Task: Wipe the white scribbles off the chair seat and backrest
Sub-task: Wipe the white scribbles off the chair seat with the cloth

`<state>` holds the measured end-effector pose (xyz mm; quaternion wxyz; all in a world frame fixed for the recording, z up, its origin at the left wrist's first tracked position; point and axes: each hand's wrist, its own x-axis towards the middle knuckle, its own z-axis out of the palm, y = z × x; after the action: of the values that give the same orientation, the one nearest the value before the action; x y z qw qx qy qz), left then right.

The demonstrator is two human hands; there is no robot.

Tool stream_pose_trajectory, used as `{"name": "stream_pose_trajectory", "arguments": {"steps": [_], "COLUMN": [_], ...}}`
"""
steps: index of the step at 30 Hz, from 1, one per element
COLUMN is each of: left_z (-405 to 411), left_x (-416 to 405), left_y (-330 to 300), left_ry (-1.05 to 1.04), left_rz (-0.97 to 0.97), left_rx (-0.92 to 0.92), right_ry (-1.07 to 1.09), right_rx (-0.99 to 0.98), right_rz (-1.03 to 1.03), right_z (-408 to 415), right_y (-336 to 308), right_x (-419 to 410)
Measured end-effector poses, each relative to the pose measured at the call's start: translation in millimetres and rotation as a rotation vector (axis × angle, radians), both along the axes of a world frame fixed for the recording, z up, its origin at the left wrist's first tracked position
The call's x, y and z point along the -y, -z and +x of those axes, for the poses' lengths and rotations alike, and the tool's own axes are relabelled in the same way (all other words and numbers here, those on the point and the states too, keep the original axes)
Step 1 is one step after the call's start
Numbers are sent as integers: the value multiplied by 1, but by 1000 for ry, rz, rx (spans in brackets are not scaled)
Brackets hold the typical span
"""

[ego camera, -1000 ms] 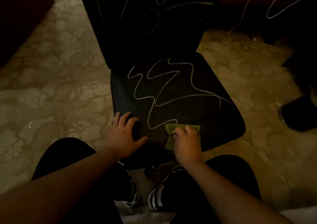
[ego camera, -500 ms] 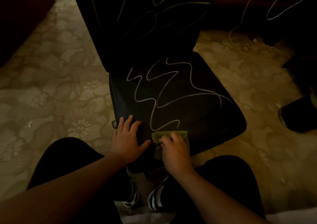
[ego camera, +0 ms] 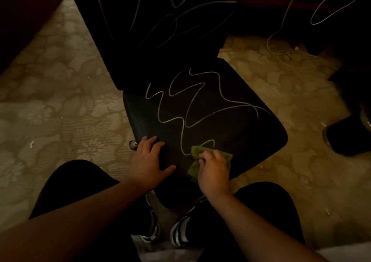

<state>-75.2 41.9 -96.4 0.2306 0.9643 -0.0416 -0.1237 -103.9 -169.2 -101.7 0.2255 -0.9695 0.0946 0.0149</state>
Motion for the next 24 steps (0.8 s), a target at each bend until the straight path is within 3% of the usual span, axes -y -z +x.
{"name": "stream_pose_trajectory", "arguments": {"steps": [5, 10, 14, 17, 24], "left_z": [-5, 8, 13, 9, 3], "left_x": [6, -16, -24, -15, -3], "left_y": [0, 0, -1, 1, 7], "left_ry": [30, 128, 120, 82, 81], "left_rz": [33, 66, 49, 13, 44], "left_rx": [7, 86, 23, 15, 49], "right_ry": [-306, -118, 95, 117, -271], "right_rx": [32, 25, 1, 7, 44], "right_rz": [-69, -98, -53, -85, -100], "right_z": [-12, 1, 15, 15, 0], "right_y": [2, -2, 2, 1, -2], "right_x": [-12, 15, 32, 23, -9]}}
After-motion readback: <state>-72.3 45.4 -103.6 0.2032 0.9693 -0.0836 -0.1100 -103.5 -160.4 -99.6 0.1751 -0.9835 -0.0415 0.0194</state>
